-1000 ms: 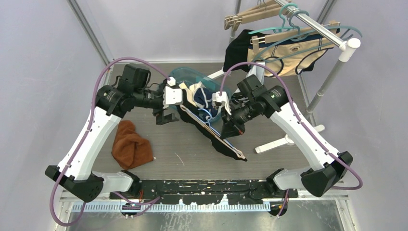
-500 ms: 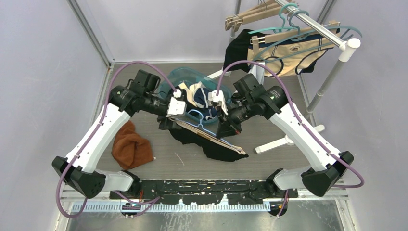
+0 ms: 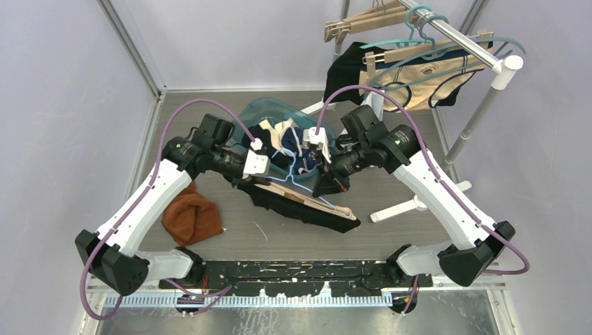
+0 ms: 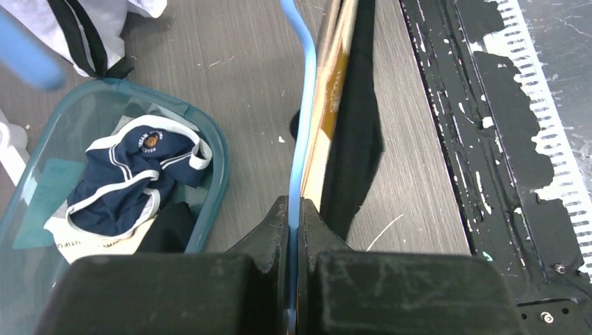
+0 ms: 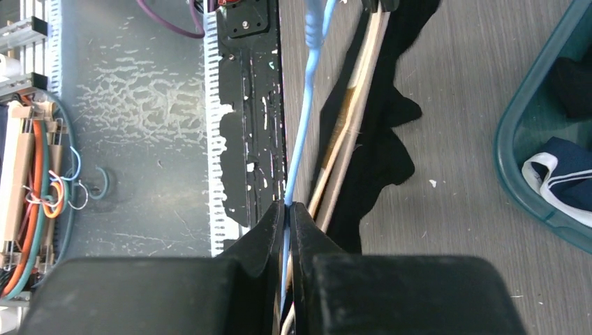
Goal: Remove the underwear clipped to the hanger
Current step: Pick up the hanger from the clothesline, then remove the underwear from the hanger.
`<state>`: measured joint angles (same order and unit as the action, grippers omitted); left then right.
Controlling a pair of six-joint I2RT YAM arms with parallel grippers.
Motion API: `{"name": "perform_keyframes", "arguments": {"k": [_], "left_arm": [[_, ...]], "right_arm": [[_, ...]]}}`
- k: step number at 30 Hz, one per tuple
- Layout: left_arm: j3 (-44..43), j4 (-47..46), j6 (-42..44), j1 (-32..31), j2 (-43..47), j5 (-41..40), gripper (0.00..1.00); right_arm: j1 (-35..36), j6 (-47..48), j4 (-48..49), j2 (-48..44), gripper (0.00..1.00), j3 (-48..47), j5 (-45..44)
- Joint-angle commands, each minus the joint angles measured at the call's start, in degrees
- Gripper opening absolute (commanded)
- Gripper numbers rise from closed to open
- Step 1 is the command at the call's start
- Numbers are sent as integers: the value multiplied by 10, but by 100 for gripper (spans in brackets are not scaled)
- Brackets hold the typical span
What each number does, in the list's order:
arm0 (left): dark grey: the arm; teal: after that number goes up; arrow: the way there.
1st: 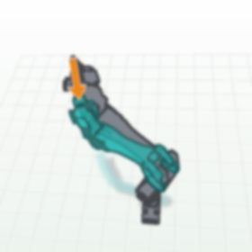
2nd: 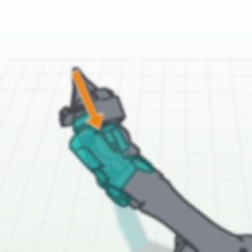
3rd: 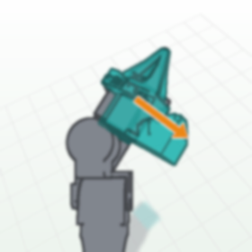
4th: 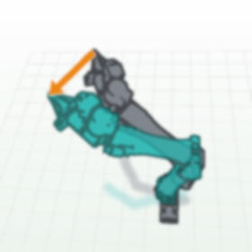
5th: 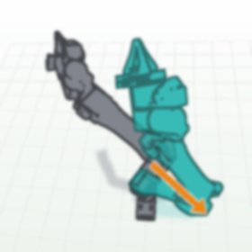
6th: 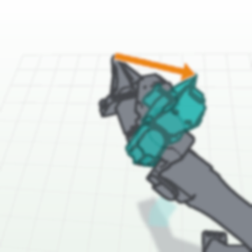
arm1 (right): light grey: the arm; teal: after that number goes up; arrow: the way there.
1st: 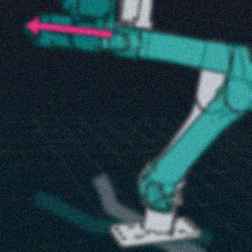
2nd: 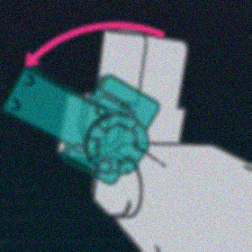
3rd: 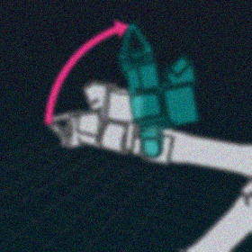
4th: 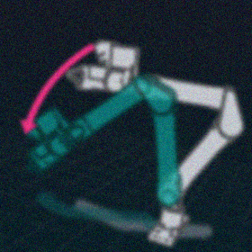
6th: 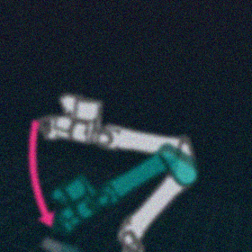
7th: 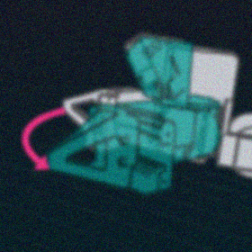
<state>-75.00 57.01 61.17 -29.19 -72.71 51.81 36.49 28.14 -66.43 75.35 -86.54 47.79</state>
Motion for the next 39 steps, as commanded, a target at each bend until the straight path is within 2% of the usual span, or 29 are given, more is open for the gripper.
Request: {"name": "perform_keyframes", "arguments": {"k": [1,5,7,11,12,14,18,25,30,39], "left_arm": [[4,-57,-37,-3,35,23,0],[5,-62,-67,2,48,9,0],[5,-72,-95,8,55,5,0],[3,-91,-162,27,73,-9,0],[1,-91,-172,32,79,-11,0],[-4,-89,-191,45,89,-14,0],[-10,-75,-204,75,107,-19,0],[-23,-13,-168,120,137,-36,0],[-27,20,-155,139,150,-31,0],[-20,24,-152,156,152,6,0]], "right_arm": [[2,-7,41,-26,1,-1,3],[2,-13,58,-32,1,2,-17],[2,-12,61,-34,14,-3,-31],[2,-9,67,-40,60,-12,-83],[2,-9,72,-44,67,-12,-106],[2,-6,80,-55,72,-8,-140],[2,-3,89,-81,74,0,-194],[-25,6,95,-133,74,36,-274],[-55,16,102,-165,70,66,-247],[-55,28,97,-141,66,40,-197]]}}
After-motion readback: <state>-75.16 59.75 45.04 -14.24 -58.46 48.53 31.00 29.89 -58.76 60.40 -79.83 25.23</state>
